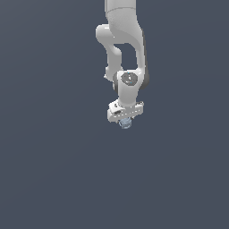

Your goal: Pick up the object and move it to a goal position.

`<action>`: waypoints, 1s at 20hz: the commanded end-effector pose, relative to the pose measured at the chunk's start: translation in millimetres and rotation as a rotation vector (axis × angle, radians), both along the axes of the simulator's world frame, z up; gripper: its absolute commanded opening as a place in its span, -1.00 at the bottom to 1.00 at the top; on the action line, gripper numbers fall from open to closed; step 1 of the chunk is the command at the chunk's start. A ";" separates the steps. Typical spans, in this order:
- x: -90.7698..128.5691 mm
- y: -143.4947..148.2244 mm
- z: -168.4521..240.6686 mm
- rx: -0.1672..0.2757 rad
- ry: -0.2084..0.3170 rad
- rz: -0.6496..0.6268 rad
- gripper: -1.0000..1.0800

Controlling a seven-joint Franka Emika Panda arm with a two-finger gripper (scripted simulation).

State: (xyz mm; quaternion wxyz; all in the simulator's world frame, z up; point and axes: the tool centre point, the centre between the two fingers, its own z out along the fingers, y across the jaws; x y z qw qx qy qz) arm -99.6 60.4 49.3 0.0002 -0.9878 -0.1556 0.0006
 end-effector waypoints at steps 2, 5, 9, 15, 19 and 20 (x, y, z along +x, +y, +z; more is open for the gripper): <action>0.5 -0.1 -7.6 0.000 -0.001 0.000 0.92; 0.6 -0.1 -8.6 0.000 -0.001 0.000 -1.00; 0.6 -0.1 -8.6 0.000 -0.001 0.000 -1.00; 1.4 0.0 -7.3 0.000 -0.004 0.000 -1.00; 4.8 -4.5 -6.4 0.000 -0.004 0.000 -1.00; 6.8 -7.1 -5.9 0.000 -0.004 0.000 -1.00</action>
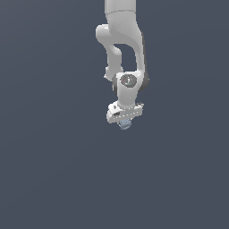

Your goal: Pick up the object and move it to a goal position.

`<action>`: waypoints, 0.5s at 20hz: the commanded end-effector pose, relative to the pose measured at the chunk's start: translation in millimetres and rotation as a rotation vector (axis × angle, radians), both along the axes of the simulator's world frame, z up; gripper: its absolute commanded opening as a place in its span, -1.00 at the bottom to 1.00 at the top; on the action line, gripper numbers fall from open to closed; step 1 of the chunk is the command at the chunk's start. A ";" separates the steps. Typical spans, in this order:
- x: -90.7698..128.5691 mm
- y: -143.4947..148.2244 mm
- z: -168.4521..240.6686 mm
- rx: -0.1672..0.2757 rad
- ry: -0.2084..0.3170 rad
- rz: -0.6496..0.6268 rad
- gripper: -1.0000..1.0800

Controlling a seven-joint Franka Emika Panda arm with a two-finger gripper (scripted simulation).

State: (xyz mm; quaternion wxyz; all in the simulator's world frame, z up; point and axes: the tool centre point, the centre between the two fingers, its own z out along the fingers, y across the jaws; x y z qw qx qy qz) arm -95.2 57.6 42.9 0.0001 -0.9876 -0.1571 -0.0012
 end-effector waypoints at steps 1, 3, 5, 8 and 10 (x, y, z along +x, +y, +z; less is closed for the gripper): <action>4.7 -7.4 1.1 -0.001 0.000 -0.003 -1.00; 10.6 -15.1 2.6 -0.001 0.000 -0.003 -1.00; 18.0 -24.8 4.4 -0.001 0.000 -0.003 -1.00; 31.3 -42.2 7.4 0.000 0.000 -0.002 -1.00; 41.6 -55.5 9.9 0.000 0.000 -0.002 -1.00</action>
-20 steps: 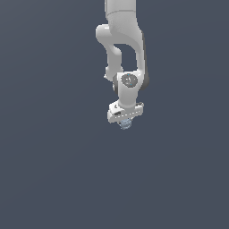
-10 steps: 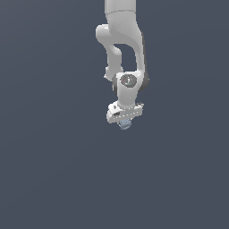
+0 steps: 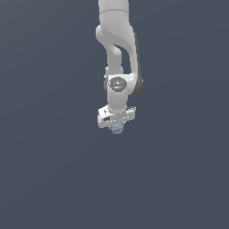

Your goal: Pick up the object and move it to a goal position.

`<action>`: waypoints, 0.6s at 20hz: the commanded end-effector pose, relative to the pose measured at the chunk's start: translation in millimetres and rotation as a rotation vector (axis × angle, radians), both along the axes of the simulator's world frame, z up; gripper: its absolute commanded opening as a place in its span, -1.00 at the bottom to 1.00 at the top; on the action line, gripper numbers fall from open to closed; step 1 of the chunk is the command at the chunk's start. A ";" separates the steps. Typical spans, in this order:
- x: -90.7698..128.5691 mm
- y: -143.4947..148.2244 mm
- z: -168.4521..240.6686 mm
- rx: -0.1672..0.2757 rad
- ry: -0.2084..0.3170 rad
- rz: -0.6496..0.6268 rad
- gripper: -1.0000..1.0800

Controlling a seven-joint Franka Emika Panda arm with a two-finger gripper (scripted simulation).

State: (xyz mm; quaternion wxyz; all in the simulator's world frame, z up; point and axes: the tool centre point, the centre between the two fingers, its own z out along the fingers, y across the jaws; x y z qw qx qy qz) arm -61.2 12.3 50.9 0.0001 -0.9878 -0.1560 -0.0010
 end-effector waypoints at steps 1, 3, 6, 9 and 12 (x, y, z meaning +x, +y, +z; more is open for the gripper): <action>12.9 -17.3 3.3 0.000 0.000 0.000 -1.00; 24.4 -32.1 6.1 0.000 0.000 0.000 -1.00; 42.8 -55.3 10.1 0.000 0.000 0.000 -1.00; 60.2 -77.3 14.3 0.000 0.000 0.000 -1.00; 76.4 -97.4 18.1 0.000 0.000 0.000 -1.00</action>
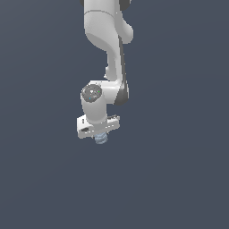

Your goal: Pick up the object and move it to a goal position.

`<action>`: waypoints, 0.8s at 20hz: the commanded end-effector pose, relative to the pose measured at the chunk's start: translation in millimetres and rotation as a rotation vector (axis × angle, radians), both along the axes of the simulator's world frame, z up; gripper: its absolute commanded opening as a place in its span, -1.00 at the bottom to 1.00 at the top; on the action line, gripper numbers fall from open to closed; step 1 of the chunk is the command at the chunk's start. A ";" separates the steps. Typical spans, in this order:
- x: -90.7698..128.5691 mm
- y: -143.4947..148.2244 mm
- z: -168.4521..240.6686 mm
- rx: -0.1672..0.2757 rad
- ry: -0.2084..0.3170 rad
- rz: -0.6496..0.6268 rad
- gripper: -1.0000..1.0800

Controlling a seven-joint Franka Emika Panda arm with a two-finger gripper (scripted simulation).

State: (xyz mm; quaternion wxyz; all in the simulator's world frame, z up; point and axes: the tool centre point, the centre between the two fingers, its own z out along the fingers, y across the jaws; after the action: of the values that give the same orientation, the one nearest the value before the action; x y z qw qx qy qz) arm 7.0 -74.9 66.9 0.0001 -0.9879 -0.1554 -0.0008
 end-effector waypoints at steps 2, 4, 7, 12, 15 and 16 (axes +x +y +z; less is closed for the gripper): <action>18.4 -22.6 4.4 0.000 0.000 0.001 -1.00; 28.1 -34.4 6.2 0.000 0.001 0.001 -1.00; 41.9 -50.9 9.3 0.000 0.001 0.001 -1.00; 62.7 -75.4 13.9 0.000 0.001 0.001 -1.00; 73.8 -88.2 16.3 0.000 0.001 0.001 -1.00; 77.1 -91.9 17.0 0.000 0.001 0.001 -1.00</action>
State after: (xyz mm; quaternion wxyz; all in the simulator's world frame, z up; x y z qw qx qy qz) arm 78.6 -160.9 82.5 0.0001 -0.9878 -0.1556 -0.0004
